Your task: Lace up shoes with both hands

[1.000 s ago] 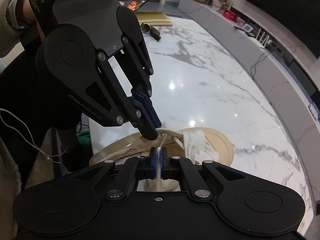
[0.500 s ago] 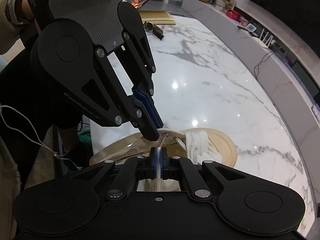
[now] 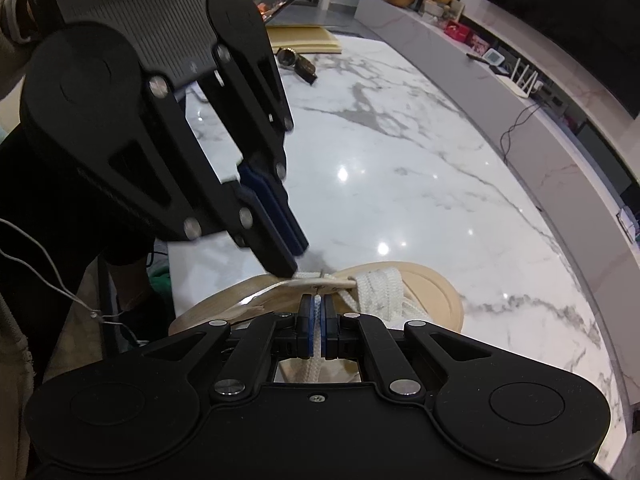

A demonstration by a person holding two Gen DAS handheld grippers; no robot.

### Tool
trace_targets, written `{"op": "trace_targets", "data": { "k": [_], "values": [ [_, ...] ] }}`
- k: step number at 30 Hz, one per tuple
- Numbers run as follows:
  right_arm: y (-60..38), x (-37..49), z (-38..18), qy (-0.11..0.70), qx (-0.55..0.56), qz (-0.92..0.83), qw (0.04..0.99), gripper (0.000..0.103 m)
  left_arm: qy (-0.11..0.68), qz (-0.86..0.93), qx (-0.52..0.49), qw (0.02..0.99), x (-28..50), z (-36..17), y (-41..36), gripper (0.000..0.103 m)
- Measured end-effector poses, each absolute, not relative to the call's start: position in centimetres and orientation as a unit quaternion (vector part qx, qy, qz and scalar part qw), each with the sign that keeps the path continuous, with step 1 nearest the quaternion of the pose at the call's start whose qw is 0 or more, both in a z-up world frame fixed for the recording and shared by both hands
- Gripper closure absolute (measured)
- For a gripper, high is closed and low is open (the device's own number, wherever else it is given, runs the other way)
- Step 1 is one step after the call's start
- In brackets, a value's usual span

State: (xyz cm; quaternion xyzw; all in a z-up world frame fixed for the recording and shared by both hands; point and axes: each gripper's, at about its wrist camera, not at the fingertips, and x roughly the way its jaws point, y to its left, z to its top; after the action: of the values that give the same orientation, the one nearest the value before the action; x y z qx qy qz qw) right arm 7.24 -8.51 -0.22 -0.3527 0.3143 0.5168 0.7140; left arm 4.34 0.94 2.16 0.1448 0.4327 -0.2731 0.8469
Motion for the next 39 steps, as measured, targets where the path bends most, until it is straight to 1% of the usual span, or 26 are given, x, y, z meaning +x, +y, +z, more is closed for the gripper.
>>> {"op": "trace_targets", "data": {
  "k": [5, 10, 16, 22, 31, 36, 39],
  "values": [
    [-8.6, 7.5, -0.4, 0.318, -0.345, 0.511, 0.720, 0.102, 0.421, -0.293, 0.229, 0.827, 4.5, 1.8, 0.1, 0.095],
    [-8.7, 7.6, -0.5, 0.319, -0.333, 0.515, 0.722, 0.102, 0.408, -0.319, 0.282, 0.808, 4.7, 1.3, -1.0, 0.094],
    [-8.7, 8.0, -0.5, 0.324, -0.319, 0.515, 0.727, 0.102, 0.388, -0.343, 0.368, 0.772, 4.5, -0.2, -2.4, 0.094],
    [-8.8, 8.2, -0.6, 0.328, -0.305, 0.520, 0.727, 0.101, 0.383, -0.358, 0.396, 0.754, 4.7, -1.1, -2.9, 0.094],
    [-9.2, 8.0, -0.6, 0.332, -0.289, 0.521, 0.732, 0.101, 0.386, -0.364, 0.411, 0.741, 5.4, -1.7, -3.7, 0.094],
    [-9.3, 7.9, -0.7, 0.330, -0.289, 0.518, 0.734, 0.101, 0.392, -0.362, 0.415, 0.737, 5.6, -1.6, -4.1, 0.100],
    [-9.3, 7.8, -0.6, 0.331, -0.291, 0.514, 0.736, 0.101, 0.401, -0.356, 0.401, 0.743, 5.8, -1.3, -4.0, 0.101]
  ]
}}
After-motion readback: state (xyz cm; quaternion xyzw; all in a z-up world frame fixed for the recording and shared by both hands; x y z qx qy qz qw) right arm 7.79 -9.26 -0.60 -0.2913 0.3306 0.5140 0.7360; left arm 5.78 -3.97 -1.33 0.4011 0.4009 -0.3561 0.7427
